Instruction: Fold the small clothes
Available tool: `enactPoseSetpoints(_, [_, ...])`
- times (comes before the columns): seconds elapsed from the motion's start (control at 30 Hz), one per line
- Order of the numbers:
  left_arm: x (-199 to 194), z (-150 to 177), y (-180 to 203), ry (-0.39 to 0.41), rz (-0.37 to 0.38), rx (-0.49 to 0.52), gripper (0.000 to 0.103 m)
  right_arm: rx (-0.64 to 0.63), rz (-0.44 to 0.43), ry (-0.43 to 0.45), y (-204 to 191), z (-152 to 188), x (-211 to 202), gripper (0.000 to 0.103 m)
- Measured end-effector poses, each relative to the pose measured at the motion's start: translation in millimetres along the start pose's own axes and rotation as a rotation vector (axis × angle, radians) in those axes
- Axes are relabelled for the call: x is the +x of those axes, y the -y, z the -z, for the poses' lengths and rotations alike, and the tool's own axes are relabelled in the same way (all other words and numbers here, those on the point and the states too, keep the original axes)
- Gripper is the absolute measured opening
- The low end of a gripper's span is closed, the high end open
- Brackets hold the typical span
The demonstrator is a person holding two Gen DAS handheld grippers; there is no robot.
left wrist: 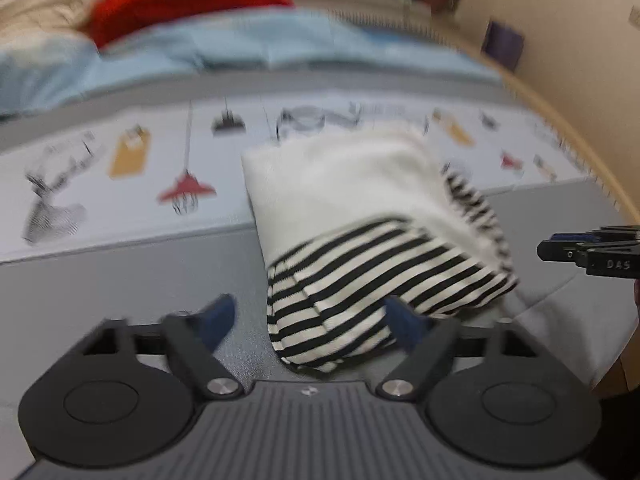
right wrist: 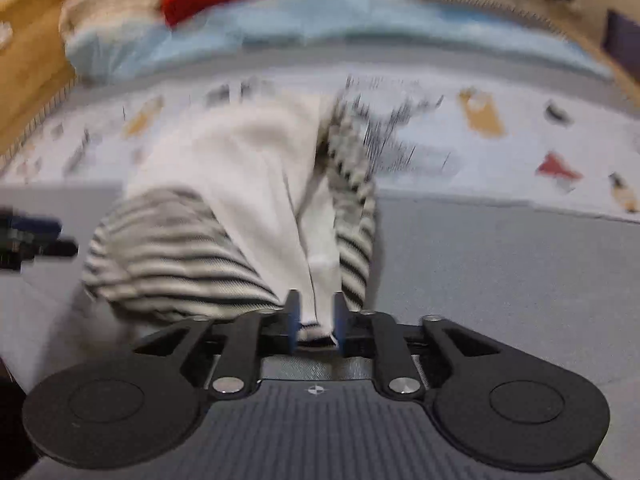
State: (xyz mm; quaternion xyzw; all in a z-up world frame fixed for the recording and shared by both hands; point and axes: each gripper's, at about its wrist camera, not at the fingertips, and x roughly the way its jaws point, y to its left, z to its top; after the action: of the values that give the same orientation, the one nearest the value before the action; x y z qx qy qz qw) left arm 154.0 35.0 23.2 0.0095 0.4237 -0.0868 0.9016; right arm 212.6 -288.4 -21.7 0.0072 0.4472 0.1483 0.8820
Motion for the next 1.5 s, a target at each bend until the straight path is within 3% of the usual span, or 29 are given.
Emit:
enactPoseSetpoints(0.03, [-12.5,1.9,6.2,0.035,0.000,0.006,0.091,0.022,0.009,0.048,-1.2,1.1,-18.4,0.046])
enactPoseSetpoints(0.07, [-25.5,6.2,11.5,0.068,-0.008,0.005,0.094,0.035,0.020,0.090,-4.1,1.7,-32.5,0.053])
enactPoseSetpoints(0.13, [-50.7,15.7,23.5,0.147,-0.031,-0.028,0.101,0.047,0.036,0.186,-11.0,11.7,-65.1,0.057])
enactPoseSetpoints(0.23, [-77.1,37.9,45.6,0.259,-0.038,-0.044,0.103,0.053,0.072,0.283,-24.7,35.5,-99.5,0.069])
enactPoseSetpoints(0.4, [-86.4,58.3,63.1,0.236,-0.028,-0.071,0.103,-0.023,0.127,0.365,-59.7,70.2,-130.6,0.076])
enactPoseSetpoints(0.5, [-89.2,67.8,73.6,0.232,-0.091,-0.027,0.103,-0.019,0.139,0.359,-67.6,81.5,-137.0,0.081])
enactPoseSetpoints(0.57, [-87.8,74.3,75.1,0.222,-0.118,-0.049,0.103,0.017,0.141,0.348,-68.8,85.9,-138.1,0.081])
enactPoseSetpoints(0.7, [-72.7,85.1,71.1,0.124,-0.139,-0.118,0.103,0.071,0.158,0.316,-67.0,96.7,-128.6,0.081])
enactPoseSetpoints(0.83, [-66.0,88.8,71.2,0.094,-0.150,-0.141,0.103,0.067,0.150,0.270,-75.0,101.8,-117.1,0.081])
enactPoseSetpoints(1.1, [-62.7,90.8,83.5,0.093,-0.146,-0.125,0.103,-0.052,0.131,0.254,-103.6,106.2,-111.6,0.081])
enactPoseSetpoints(1.5, [-62.1,89.7,79.3,0.096,-0.143,-0.161,0.103,-0.045,0.115,0.261,-112.7,101.2,-108.3,0.081])
